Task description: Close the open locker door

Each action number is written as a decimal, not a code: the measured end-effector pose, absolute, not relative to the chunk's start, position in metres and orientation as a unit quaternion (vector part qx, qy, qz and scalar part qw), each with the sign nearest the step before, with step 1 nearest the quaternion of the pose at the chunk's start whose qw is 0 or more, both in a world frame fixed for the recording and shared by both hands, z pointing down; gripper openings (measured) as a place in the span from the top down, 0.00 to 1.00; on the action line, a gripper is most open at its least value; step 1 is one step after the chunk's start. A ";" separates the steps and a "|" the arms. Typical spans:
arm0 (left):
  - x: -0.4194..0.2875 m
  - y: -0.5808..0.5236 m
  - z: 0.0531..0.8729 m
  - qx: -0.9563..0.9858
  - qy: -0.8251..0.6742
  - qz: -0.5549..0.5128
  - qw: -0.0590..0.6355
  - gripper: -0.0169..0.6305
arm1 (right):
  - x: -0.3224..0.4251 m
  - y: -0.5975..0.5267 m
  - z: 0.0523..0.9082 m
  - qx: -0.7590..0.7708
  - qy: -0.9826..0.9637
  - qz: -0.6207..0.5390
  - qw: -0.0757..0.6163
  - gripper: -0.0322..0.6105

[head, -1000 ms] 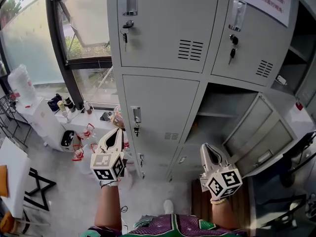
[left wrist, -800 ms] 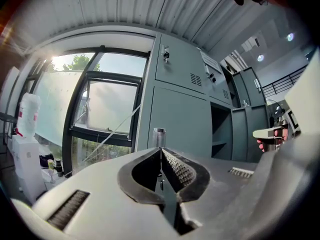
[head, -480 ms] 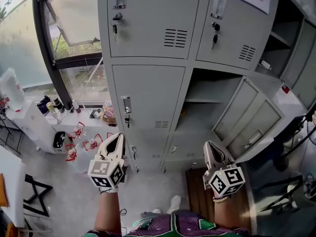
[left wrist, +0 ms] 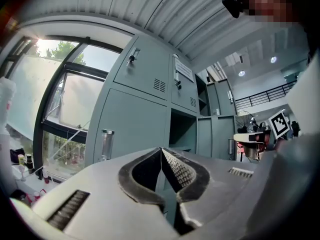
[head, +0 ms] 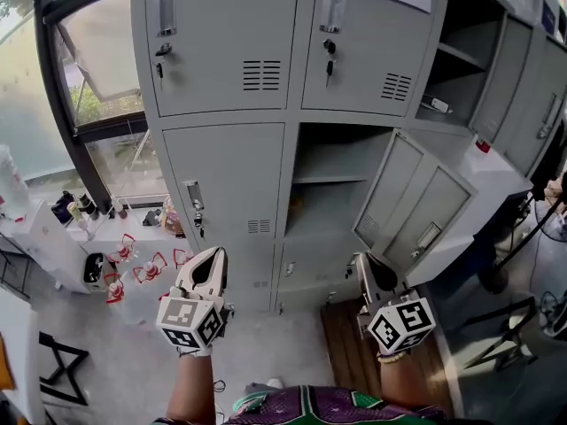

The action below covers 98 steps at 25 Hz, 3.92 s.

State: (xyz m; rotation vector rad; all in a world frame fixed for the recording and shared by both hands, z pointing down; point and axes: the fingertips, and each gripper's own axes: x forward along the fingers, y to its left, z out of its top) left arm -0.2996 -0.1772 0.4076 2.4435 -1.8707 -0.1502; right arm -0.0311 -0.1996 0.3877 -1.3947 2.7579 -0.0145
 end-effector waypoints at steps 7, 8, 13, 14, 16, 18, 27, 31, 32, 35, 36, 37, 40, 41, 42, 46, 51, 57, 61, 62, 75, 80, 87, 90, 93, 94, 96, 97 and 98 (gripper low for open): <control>-0.229 -0.178 0.404 0.808 -0.586 -0.053 0.034 0.94 | 0.031 -0.181 0.373 -0.466 0.884 0.022 0.034 0.94; -0.218 -0.178 0.403 0.811 -0.581 -0.053 0.034 0.94 | 0.040 -0.177 0.372 -0.466 0.884 0.023 0.036 0.94; -0.171 -0.176 0.402 0.826 -0.561 -0.050 0.031 0.94 | 0.075 -0.158 0.366 -0.458 0.887 0.038 0.053 0.94; -0.164 -0.176 0.402 0.828 -0.558 -0.048 0.031 0.94 | 0.080 -0.154 0.364 -0.456 0.888 0.042 0.053 0.90; -0.152 -0.176 0.402 0.832 -0.551 -0.046 0.032 0.94 | 0.088 -0.149 0.364 -0.453 0.889 0.046 0.052 0.82; -0.141 -0.176 0.401 0.837 -0.544 -0.046 0.032 0.94 | 0.095 -0.146 0.364 -0.450 0.890 0.048 0.053 0.75; -0.117 -0.186 0.405 0.859 -0.509 -0.043 0.040 0.94 | 0.121 -0.153 0.366 -0.473 0.878 0.047 0.057 0.52; -0.115 -0.193 0.408 0.871 -0.488 -0.042 0.043 0.94 | 0.130 -0.167 0.372 -0.504 0.861 0.045 0.052 0.52; -0.114 -0.195 0.409 0.874 -0.482 -0.041 0.043 0.94 | 0.132 -0.170 0.373 -0.512 0.856 0.045 0.051 0.52; -0.116 -0.201 0.411 0.883 -0.465 -0.039 0.045 0.94 | 0.133 -0.178 0.377 -0.535 0.842 0.045 0.046 0.52; -0.117 -0.204 0.411 0.886 -0.460 -0.038 0.045 0.94 | 0.134 -0.180 0.379 -0.543 0.837 0.045 0.044 0.52; -0.118 -0.206 0.412 0.888 -0.456 -0.037 0.045 0.94 | 0.134 -0.182 0.380 -0.552 0.832 0.043 0.042 0.52; -0.119 -0.214 0.412 0.894 -0.445 -0.037 0.044 0.94 | 0.137 -0.187 0.387 -0.572 0.819 0.033 0.039 0.53; -0.118 -0.216 0.412 0.895 -0.442 -0.038 0.044 0.94 | 0.138 -0.189 0.389 -0.575 0.817 0.031 0.036 0.53; -0.117 -0.218 0.412 0.896 -0.441 -0.040 0.044 0.94 | 0.140 -0.192 0.391 -0.576 0.816 0.030 0.032 0.53; -0.114 -0.224 0.412 0.894 -0.445 -0.037 0.044 0.94 | 0.146 -0.209 0.398 -0.572 0.819 0.032 0.020 0.53; -0.106 -0.233 0.407 0.885 -0.463 -0.030 0.035 0.94 | 0.168 -0.234 0.404 -0.571 0.820 0.023 0.017 0.53; -0.077 -0.247 0.400 0.880 -0.473 -0.027 0.026 0.94 | 0.192 -0.258 0.408 -0.555 0.832 0.020 0.016 0.53; -0.052 -0.254 0.400 0.881 -0.473 -0.025 0.024 0.94 | 0.199 -0.271 0.413 -0.534 0.845 0.016 0.017 0.53; -0.047 -0.256 0.400 0.880 -0.473 -0.024 0.024 0.94 | 0.198 -0.274 0.414 -0.526 0.850 0.014 0.016 0.53; -0.001 -0.266 0.406 0.867 -0.498 -0.009 0.022 0.94 | 0.198 -0.297 0.442 -0.449 0.893 0.002 0.013 0.56; 0.012 -0.265 0.409 0.859 -0.512 -0.001 0.013 0.94 | 0.200 -0.298 0.450 -0.424 0.906 0.004 0.016 0.59; 0.029 -0.260 0.422 0.853 -0.522 0.006 0.015 0.94 | 0.197 -0.301 0.450 -0.389 0.921 0.014 0.021 0.66; 0.030 -0.258 0.423 0.849 -0.529 0.002 0.016 0.94 | 0.194 -0.300 0.450 -0.373 0.928 0.016 0.016 0.70; 0.029 -0.257 0.424 0.844 -0.536 -0.001 0.019 0.94 | 0.192 -0.299 0.449 -0.362 0.932 0.016 0.018 0.73; 0.030 -0.257 0.425 0.844 -0.537 -0.002 0.020 0.94 | 0.192 -0.298 0.449 -0.358 0.933 0.016 0.019 0.73; 0.031 -0.257 0.426 0.843 -0.537 -0.005 0.024 0.94 | 0.189 -0.296 0.449 -0.349 0.937 0.018 0.019 0.74; 0.032 -0.256 0.426 0.843 -0.537 -0.006 0.025 0.94 | 0.188 -0.295 0.450 -0.344 0.939 0.021 0.018 0.74; 0.033 -0.256 0.426 0.844 -0.537 -0.006 0.025 0.94 | 0.186 -0.293 0.450 -0.338 0.941 0.023 0.017 0.74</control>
